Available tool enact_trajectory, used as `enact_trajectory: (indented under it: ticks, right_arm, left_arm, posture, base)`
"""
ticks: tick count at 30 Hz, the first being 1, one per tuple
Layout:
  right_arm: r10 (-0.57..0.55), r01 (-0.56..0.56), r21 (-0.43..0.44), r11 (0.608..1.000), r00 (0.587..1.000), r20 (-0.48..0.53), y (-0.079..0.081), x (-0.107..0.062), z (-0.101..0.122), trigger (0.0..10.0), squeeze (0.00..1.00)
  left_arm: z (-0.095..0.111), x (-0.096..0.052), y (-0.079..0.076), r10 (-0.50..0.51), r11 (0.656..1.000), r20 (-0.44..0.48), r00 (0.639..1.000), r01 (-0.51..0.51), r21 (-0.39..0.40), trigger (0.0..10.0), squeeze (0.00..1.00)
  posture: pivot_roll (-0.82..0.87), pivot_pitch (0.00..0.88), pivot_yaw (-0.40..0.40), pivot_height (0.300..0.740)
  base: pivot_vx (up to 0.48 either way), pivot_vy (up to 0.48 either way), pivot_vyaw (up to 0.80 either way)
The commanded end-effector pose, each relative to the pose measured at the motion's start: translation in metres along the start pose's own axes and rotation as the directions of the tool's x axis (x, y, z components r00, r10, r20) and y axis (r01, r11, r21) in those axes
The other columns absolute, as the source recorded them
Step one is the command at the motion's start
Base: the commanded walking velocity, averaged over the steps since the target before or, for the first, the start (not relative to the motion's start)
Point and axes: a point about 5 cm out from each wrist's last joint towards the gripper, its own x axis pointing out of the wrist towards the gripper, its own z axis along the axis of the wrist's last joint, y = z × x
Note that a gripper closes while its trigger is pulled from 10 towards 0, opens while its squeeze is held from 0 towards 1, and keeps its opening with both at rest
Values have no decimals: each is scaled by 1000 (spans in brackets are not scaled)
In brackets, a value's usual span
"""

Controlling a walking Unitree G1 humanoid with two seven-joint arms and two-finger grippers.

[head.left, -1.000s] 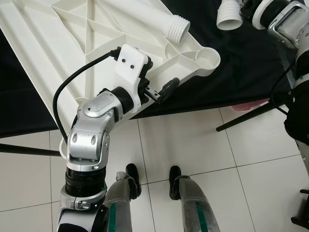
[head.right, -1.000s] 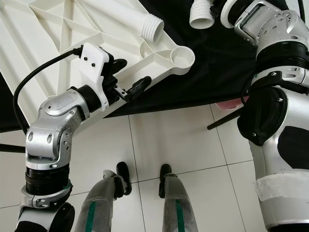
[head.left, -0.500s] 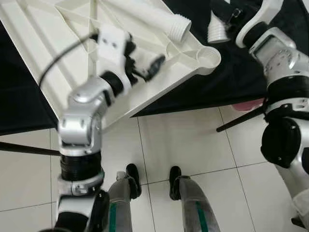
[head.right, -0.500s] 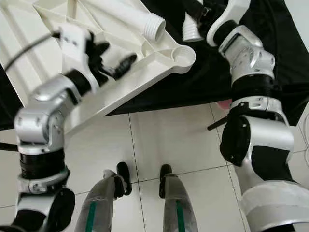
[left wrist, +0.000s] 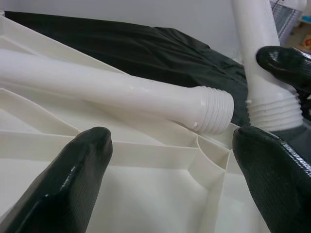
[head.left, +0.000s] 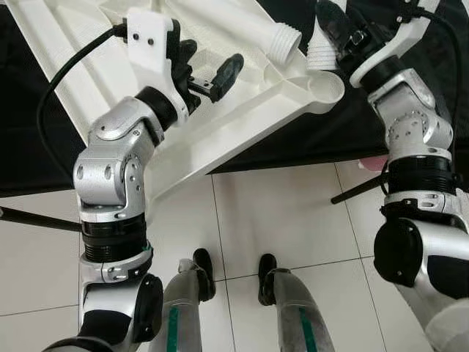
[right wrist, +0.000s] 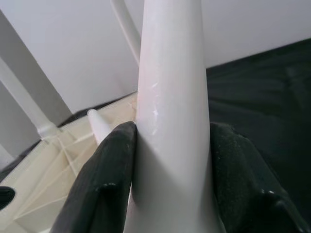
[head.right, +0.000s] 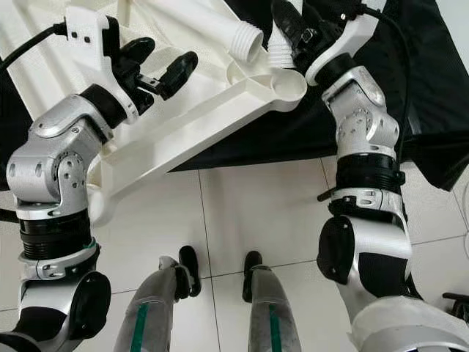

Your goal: Building children table

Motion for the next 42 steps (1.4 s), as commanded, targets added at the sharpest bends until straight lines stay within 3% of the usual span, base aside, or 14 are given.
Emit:
enact_trajectory:
  ticks: [1, 9, 17, 25, 36, 42]
  right_arm:
    - [-1, 0, 13, 1000, 1000, 24, 2, -9, -1, 10000, 0]
    - [-7, 5, 24, 1000, 997, 73, 13, -28, -2, 10000, 0]
    - [29, -29, -1, 1000, 996, 86, 27, -33, -8, 10000, 0]
    - [61, -63, 35, 997, 996, 66, 45, -40, -22, 10000, 0]
    - [74, -75, 33, 997, 997, 26, 51, -46, -34, 10000, 0]
    - [88, -88, 19, 996, 996, -19, 53, -51, -47, 10000, 0]
  left_arm:
    - [-6, -2, -4, -11, 999, -9, 1000, 11, -37, 10000, 0]
    - [-8, 0, -11, -29, 997, -8, 1000, 29, -68, 10000, 0]
    - [-14, -1, -14, -12, 997, -12, 1000, 11, -80, 10000, 0]
    - [-23, -4, -13, 27, 995, -17, 999, -28, -96, 10000, 0]
    - [-26, -4, -13, 38, 994, -17, 999, -40, -103, 10000, 0]
    - [-14, -3, -16, -13, 992, 22, 1000, 16, -125, 10000, 0]
  posture:
    - [-58, 297, 5, 740]
    - [-67, 273, 16, 740]
    - [-70, 252, 16, 740]
    - [-80, 197, 4, 740]
    - [-75, 164, 3, 740]
    - [-68, 145, 2, 740]
  base:
    - [0, 0, 0]
    - [0, 0, 0]
    - [0, 0, 0]
    - [0, 0, 0]
    - [0, 0, 0]
    - [0, 0, 0]
